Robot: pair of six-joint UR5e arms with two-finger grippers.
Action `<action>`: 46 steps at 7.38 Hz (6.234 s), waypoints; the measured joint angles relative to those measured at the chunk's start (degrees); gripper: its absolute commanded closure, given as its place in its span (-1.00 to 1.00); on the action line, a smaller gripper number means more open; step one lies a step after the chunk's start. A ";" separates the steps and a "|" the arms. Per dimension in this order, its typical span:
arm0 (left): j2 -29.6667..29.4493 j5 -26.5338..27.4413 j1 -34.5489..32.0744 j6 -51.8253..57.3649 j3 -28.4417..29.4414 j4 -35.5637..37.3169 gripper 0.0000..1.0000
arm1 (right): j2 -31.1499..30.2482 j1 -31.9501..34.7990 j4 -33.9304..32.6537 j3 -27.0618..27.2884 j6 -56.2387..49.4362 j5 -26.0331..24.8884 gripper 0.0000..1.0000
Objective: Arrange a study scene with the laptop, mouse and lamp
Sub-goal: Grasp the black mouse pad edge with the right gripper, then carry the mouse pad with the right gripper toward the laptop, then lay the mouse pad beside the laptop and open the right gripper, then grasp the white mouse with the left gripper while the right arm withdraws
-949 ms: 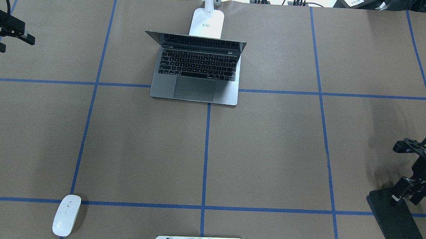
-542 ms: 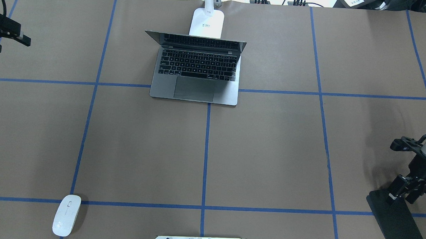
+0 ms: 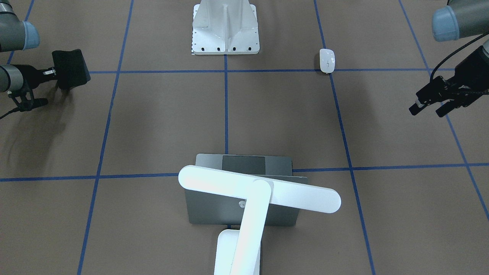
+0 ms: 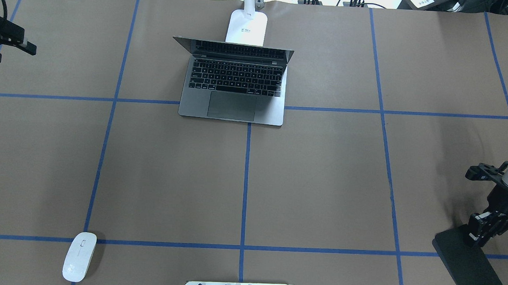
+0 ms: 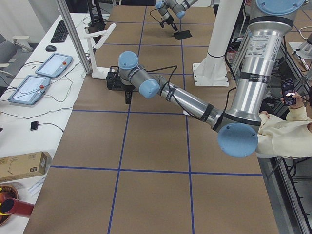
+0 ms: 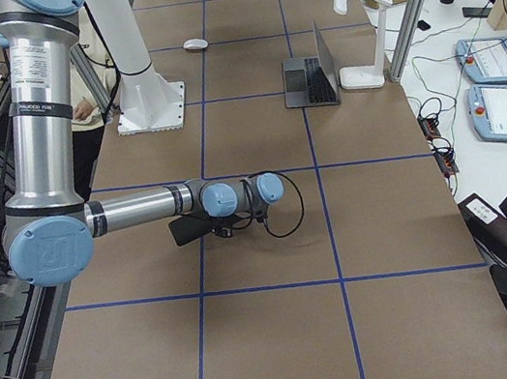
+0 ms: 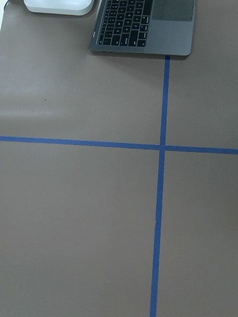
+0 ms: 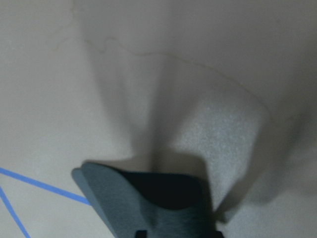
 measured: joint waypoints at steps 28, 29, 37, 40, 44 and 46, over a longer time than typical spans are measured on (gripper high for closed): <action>1.40 -3.59 -3.60 7.13 -0.11 0.93 -1.00 | 48.56 -3.12 -9.85 7.61 50.82 -44.70 -1.00; 1.46 -3.44 -3.53 7.00 -0.11 1.22 -1.00 | 48.30 -3.14 -9.84 7.58 50.74 -44.71 -1.00; 14.73 8.98 12.45 -0.99 -9.86 0.08 -1.00 | 23.15 12.24 -10.12 7.65 5.33 -37.89 -1.00; 15.35 20.60 31.17 -15.21 -10.19 -6.95 -1.00 | 16.02 18.04 -10.27 7.48 -7.94 -35.66 -1.00; 20.23 31.03 47.70 -20.14 -10.34 -12.97 -1.00 | 14.52 22.84 -10.35 3.73 -18.47 -34.84 -1.00; 21.26 33.21 52.45 -23.61 -10.92 -14.98 -1.00 | 14.25 23.39 -10.38 3.32 -19.56 -34.72 -1.00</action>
